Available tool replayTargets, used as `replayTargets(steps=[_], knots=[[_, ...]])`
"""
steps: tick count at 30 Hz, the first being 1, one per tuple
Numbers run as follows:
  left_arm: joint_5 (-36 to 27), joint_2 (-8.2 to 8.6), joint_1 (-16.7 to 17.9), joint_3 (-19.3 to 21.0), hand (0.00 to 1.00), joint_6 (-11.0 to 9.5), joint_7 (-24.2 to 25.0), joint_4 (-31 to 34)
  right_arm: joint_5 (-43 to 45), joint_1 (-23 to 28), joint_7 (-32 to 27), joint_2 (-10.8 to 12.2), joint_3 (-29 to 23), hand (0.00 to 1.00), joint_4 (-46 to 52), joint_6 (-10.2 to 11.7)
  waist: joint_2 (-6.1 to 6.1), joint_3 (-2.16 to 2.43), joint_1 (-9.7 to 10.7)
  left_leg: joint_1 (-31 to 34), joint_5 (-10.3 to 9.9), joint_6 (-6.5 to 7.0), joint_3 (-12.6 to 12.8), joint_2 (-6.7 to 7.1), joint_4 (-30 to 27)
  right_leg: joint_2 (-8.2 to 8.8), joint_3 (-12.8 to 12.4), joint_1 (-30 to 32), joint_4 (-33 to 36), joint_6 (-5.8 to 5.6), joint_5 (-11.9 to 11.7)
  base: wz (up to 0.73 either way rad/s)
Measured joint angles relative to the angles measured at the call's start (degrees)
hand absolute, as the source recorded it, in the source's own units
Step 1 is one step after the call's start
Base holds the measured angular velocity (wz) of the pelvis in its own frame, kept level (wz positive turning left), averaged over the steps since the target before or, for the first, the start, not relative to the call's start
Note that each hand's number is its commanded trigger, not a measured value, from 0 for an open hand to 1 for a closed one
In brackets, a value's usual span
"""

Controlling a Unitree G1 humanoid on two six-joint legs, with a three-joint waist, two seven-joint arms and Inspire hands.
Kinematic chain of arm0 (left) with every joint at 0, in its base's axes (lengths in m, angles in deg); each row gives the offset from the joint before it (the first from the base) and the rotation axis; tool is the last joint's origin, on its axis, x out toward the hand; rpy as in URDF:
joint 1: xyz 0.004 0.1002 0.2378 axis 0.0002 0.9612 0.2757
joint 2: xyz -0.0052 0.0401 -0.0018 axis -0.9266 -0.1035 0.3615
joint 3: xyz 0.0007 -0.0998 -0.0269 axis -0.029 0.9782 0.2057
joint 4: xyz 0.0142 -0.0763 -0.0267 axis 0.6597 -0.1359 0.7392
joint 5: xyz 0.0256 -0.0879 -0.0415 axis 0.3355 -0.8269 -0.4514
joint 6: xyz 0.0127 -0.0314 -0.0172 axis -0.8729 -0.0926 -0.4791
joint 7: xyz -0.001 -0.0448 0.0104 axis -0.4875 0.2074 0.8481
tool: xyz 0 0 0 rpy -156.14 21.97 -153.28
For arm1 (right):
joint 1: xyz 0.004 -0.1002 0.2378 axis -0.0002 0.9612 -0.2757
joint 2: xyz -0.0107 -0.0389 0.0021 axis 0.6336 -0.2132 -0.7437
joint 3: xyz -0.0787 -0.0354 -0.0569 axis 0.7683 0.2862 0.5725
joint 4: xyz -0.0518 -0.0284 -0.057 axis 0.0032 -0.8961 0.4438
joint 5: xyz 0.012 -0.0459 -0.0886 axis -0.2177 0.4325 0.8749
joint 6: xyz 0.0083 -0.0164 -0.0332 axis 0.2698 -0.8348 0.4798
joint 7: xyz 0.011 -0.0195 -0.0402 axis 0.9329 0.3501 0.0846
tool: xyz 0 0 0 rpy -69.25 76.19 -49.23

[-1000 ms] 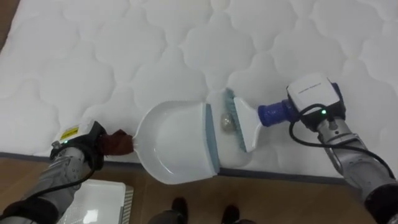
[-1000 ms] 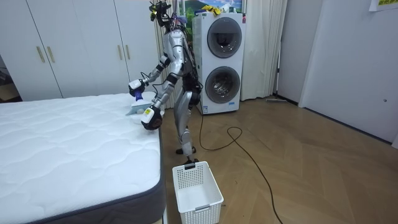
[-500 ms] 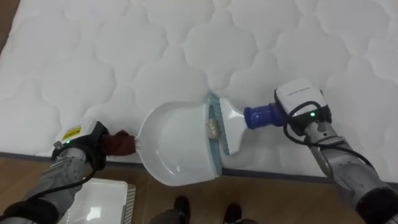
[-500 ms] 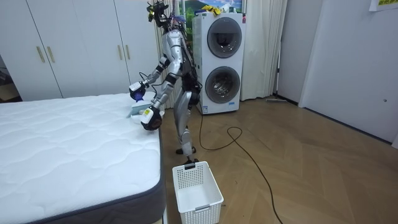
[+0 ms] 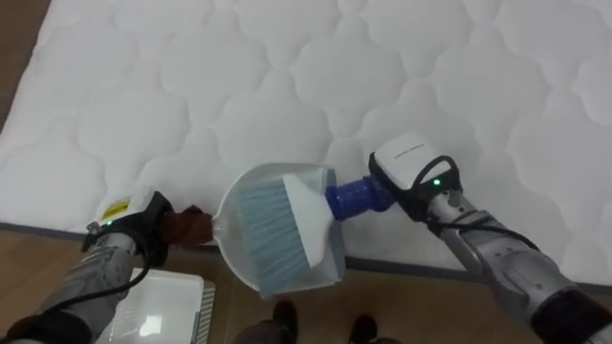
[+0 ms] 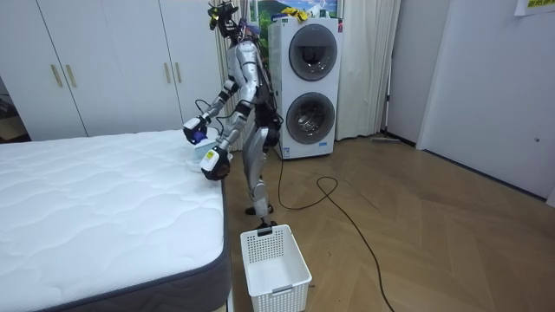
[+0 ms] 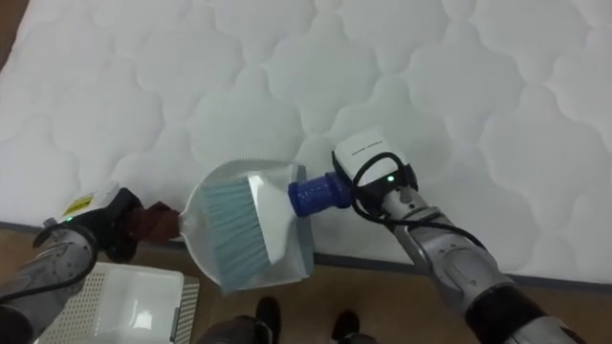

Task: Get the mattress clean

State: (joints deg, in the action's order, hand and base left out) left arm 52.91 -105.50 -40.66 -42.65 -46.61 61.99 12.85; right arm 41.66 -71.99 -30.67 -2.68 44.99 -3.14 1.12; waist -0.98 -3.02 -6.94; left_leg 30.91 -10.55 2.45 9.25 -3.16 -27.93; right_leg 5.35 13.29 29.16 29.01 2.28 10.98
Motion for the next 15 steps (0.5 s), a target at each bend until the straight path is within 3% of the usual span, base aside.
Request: replayTargets(steps=[15], knots=[[-0.7,0.27,1.1,-0.1,1.0,-0.5,-0.3,0.0,-6.5,0.2,0.4,0.4,-0.1,1.0,-0.4,1.6,0.26,0.02,0.5,-0.1,0.0,0.07,-0.2,0.3,-0.2,0.62,1.0,-0.2,0.3,-0.01,0.5,0.01]])
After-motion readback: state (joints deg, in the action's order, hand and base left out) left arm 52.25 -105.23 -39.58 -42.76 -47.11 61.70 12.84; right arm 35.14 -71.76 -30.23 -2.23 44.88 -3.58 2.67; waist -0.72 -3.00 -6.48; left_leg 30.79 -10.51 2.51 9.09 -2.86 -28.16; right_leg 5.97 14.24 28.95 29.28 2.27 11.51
